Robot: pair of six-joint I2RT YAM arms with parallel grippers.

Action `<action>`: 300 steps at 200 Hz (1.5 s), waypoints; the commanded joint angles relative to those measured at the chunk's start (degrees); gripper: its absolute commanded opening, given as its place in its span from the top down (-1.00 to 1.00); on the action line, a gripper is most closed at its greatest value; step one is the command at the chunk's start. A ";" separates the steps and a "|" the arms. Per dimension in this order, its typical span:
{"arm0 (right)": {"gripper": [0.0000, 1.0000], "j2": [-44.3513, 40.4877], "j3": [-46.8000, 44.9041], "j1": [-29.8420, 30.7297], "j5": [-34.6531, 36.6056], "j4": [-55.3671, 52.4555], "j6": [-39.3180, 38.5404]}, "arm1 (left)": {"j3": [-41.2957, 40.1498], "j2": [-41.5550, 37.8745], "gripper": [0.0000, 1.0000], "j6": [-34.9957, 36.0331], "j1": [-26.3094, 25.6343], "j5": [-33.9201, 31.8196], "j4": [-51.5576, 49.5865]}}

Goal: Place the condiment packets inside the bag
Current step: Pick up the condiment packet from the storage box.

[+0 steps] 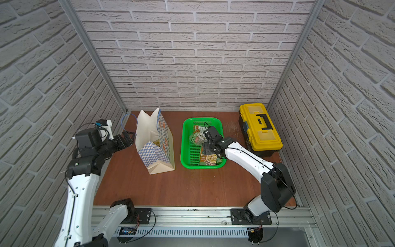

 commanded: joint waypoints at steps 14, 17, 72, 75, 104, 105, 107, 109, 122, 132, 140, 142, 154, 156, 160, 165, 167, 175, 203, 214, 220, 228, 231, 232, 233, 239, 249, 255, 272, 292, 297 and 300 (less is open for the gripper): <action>-0.50 3.32 -0.28 -0.33 2.73 -1.47 1.66 | -1.25 0.58 -0.96 0.67 0.63 2.61 2.63; -0.50 3.60 -0.27 -0.33 2.76 -1.39 1.70 | -1.34 0.61 -0.96 0.66 0.66 2.69 2.68; -0.51 9.20 -1.84 -0.51 -9.77 6.07 2.53 | -1.69 0.69 -0.96 0.56 1.13 3.49 2.77; -0.51 9.47 -1.77 -0.53 -10.80 6.67 2.63 | -1.69 0.67 -0.97 0.58 1.16 3.48 2.77; -0.48 10.55 -0.16 -0.33 -17.79 10.66 3.08 | -1.78 0.64 -0.96 0.56 1.21 3.80 2.97; -0.48 10.46 -0.15 -0.33 -17.93 10.77 3.11 | -1.78 0.63 -0.96 0.57 1.20 3.80 2.96; -0.48 10.30 -0.14 -0.33 -18.14 10.96 3.20 | -1.78 0.68 -0.96 0.58 1.27 3.80 2.91; -0.48 10.11 -0.14 -0.28 -18.26 11.09 3.23 | -1.78 0.69 -0.96 0.58 1.28 3.80 2.87; -0.48 8.34 0.12 -0.24 -17.05 10.77 3.52 | -1.78 0.83 -0.96 0.58 1.25 3.85 2.86; -0.47 6.59 -0.05 -0.24 -14.54 9.84 3.59 | -1.78 0.63 -0.97 0.58 1.22 3.90 2.86; -0.48 5.25 -0.29 -0.24 -12.46 8.65 3.67 | -1.78 0.66 -0.96 0.58 1.28 3.98 2.86; -0.48 4.78 -0.36 -0.24 -11.61 8.49 3.70 | -1.82 0.60 -0.97 0.58 1.28 3.98 2.86; -0.49 3.08 -0.71 -0.28 -7.95 6.03 3.74 | -1.78 0.53 -0.96 0.62 1.28 4.02 2.87; -0.49 2.83 -0.77 -0.32 -7.36 5.58 3.69 | -1.78 0.52 -0.97 0.59 1.28 4.05 2.82; -0.49 2.46 -0.91 -0.41 -6.45 4.99 3.65 | -1.78 0.35 -0.96 0.52 1.28 4.02 2.86; -0.50 2.09 -1.21 -0.42 -5.66 4.05 3.59 | -1.78 0.49 -0.97 0.58 1.27 3.93 2.86; -0.50 1.99 -1.38 -0.48 -5.45 3.85 3.54 | -1.78 0.38 -0.97 0.58 1.22 4.03 2.84; -0.50 1.66 -2.14 -0.58 -4.80 3.39 3.50 | -1.78 0.40 -0.97 0.56 1.29 4.12 2.86; -0.50 2.46 -5.59 -1.21 -7.12 5.67 3.96 | -1.87 0.43 -0.96 0.50 1.29 4.42 2.95; -0.50 3.48 -6.26 -1.46 -9.08 7.13 4.36 | -1.87 0.50 -0.97 0.49 1.30 4.42 2.95; -0.50 4.16 -6.58 -1.54 -10.32 7.97 4.59 | -1.87 0.62 -0.97 0.49 1.32 4.49 2.95; -0.50 5.20 -6.73 -1.52 -11.74 9.17 4.93 | -1.87 0.56 -0.97 0.49 1.29 4.46 2.92; -0.50 5.63 -6.78 -1.54 -12.30 9.61 5.10 | -1.91 0.59 -0.96 0.49 1.31 4.46 2.95; -0.50 5.80 -6.80 -1.55 -12.46 9.76 5.13 | -1.89 0.60 -0.97 0.49 1.34 4.48 2.95; -0.50 5.89 -6.77 -1.56 -12.63 9.92 5.19 | -1.88 0.61 -0.96 0.49 1.31 4.45 2.95; -0.50 6.78 -6.89 -1.56 -13.36 10.92 5.51 | -1.91 0.54 -0.97 0.49 1.30 4.46 2.95; -0.50 8.34 -7.30 -1.56 -14.35 13.08 6.38 | -1.95 0.44 -0.97 0.49 1.29 4.43 2.95; -0.50 9.27 -7.52 -1.56 -14.97 14.36 6.97 | -1.95 0.30 -0.97 0.51 1.31 4.39 3.04; -0.47 11.95 -7.69 -1.57 -18.12 18.32 8.89 | -2.04 0.24 -0.96 0.49 1.36 4.49 3.08; -0.41 14.58 -7.09 -1.52 -22.28 22.13 10.97 | -2.04 0.35 -0.97 0.49 1.29 4.62 3.13; -0.39 14.80 -7.08 -1.52 -23.09 23.15 11.40 | -2.04 0.32 -0.96 0.49 1.34 4.66 3.13; -0.37 14.84 -7.21 -1.51 -23.44 23.86 11.67 | -2.04 0.34 -0.97 0.47 1.30 4.67 3.13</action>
